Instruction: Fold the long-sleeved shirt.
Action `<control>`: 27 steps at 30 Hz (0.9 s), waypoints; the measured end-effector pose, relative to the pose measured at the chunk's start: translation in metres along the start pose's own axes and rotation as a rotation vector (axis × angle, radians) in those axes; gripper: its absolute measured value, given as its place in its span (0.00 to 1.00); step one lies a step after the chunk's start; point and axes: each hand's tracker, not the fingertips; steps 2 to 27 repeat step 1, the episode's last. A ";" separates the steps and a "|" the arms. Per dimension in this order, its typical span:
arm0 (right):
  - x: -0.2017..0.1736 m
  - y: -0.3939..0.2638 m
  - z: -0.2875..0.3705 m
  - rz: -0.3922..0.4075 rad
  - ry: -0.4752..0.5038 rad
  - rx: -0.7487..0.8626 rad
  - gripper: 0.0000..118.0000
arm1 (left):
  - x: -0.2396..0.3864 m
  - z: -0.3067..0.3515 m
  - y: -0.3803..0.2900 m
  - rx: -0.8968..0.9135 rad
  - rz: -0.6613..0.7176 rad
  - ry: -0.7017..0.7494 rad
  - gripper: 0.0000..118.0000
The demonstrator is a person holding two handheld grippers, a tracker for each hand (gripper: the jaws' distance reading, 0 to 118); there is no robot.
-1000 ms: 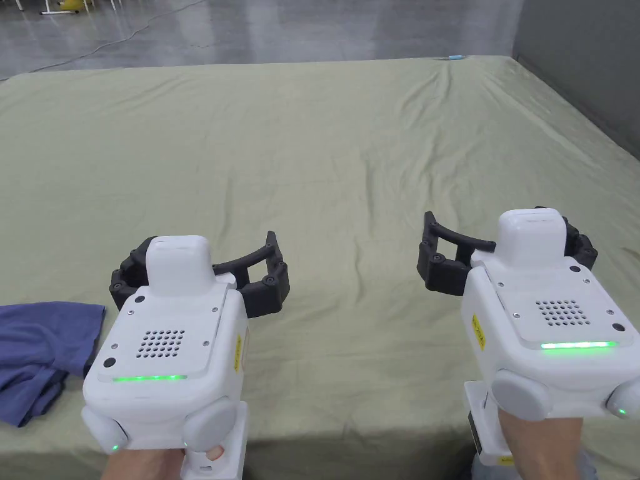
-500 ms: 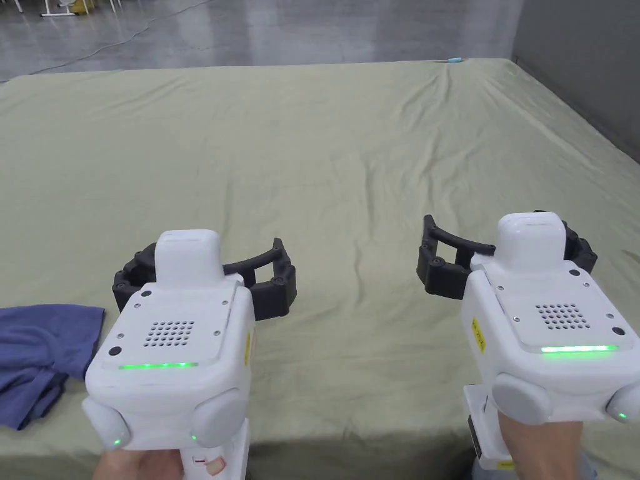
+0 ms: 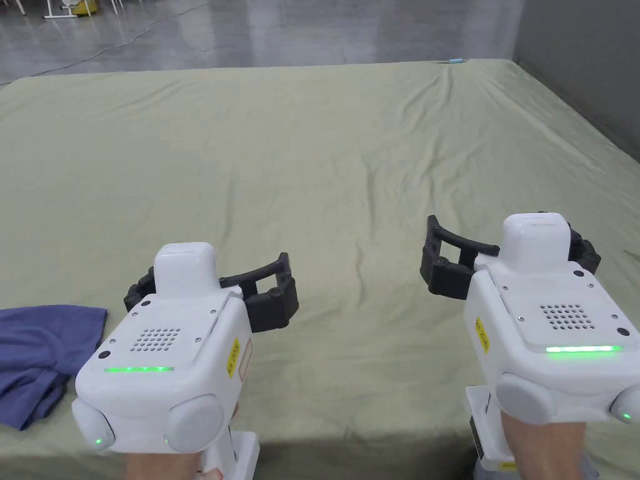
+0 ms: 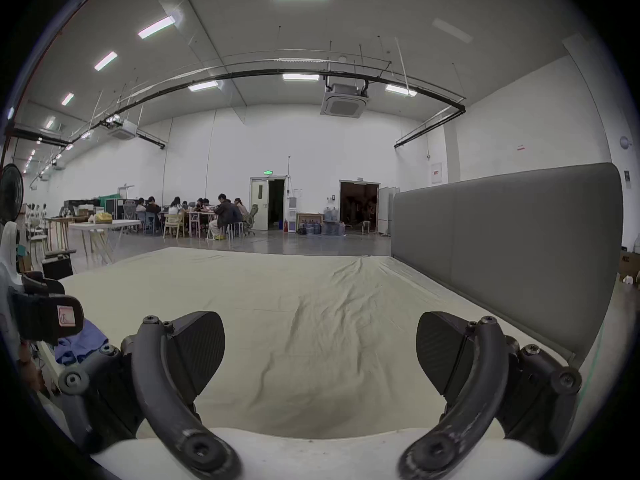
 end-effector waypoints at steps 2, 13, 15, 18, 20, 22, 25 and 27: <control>-0.001 -0.001 0.000 0.010 -0.002 0.000 0.94 | -0.004 -0.002 0.000 -0.015 0.009 -0.010 0.99; -0.001 -0.001 0.000 0.010 -0.002 0.000 0.94 | -0.004 -0.002 0.000 -0.015 0.009 -0.010 0.99; -0.001 -0.001 0.000 0.010 -0.002 0.000 0.94 | -0.004 -0.002 0.000 -0.015 0.009 -0.010 0.99; -0.001 -0.001 0.000 0.010 -0.002 0.000 0.94 | -0.004 -0.002 0.000 -0.015 0.009 -0.010 0.99; -0.001 -0.001 0.000 0.010 -0.002 0.000 0.94 | -0.004 -0.002 0.000 -0.015 0.009 -0.010 0.99; -0.001 -0.001 0.000 0.010 -0.002 0.000 0.94 | -0.004 -0.002 0.000 -0.015 0.009 -0.010 0.99; -0.001 -0.001 0.000 0.010 -0.002 0.000 0.94 | -0.004 -0.002 0.000 -0.015 0.009 -0.010 0.99; -0.001 -0.001 0.000 0.010 -0.002 0.000 0.94 | -0.004 -0.002 0.000 -0.015 0.009 -0.010 0.99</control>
